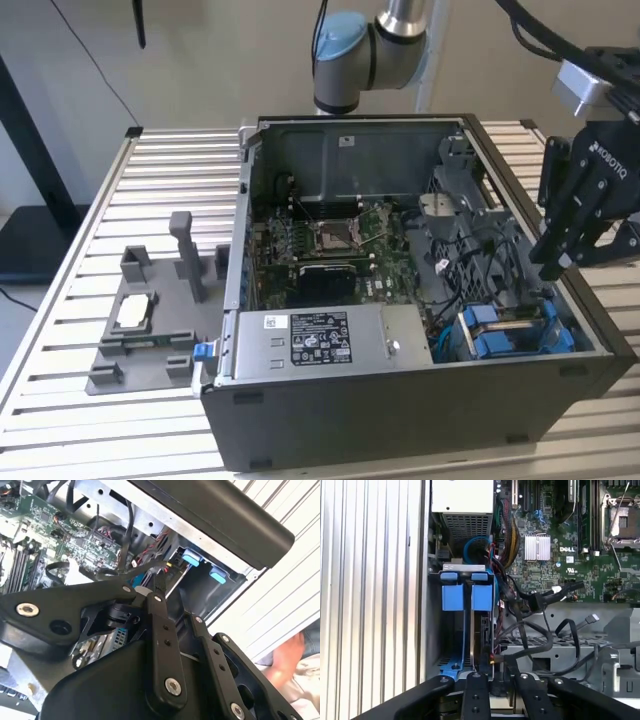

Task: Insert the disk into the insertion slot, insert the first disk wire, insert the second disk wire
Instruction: 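Insert the first disk wire, then insert the second disk wire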

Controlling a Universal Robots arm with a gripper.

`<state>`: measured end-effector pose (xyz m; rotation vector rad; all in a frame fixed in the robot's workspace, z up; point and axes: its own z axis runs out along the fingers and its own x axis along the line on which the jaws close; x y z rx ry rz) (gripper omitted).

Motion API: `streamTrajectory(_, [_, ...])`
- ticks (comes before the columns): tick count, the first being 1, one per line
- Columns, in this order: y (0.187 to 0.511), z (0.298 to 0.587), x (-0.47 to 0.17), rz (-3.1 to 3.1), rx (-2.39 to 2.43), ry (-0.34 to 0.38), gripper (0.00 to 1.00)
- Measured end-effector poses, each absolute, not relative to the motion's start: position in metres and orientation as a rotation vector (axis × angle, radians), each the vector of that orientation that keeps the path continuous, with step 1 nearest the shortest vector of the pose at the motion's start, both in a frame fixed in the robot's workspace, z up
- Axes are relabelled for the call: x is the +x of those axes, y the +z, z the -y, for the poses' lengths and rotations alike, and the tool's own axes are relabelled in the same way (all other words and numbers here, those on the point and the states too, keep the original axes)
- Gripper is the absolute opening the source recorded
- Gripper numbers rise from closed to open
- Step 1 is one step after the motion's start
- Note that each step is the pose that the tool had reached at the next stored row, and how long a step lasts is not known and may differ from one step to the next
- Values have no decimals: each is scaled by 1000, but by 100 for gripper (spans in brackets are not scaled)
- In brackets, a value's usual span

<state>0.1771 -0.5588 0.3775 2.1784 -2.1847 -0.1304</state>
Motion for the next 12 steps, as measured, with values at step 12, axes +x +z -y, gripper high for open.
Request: streamTrajectory(12, [392, 556, 176, 2190, 2182, -120, 27])
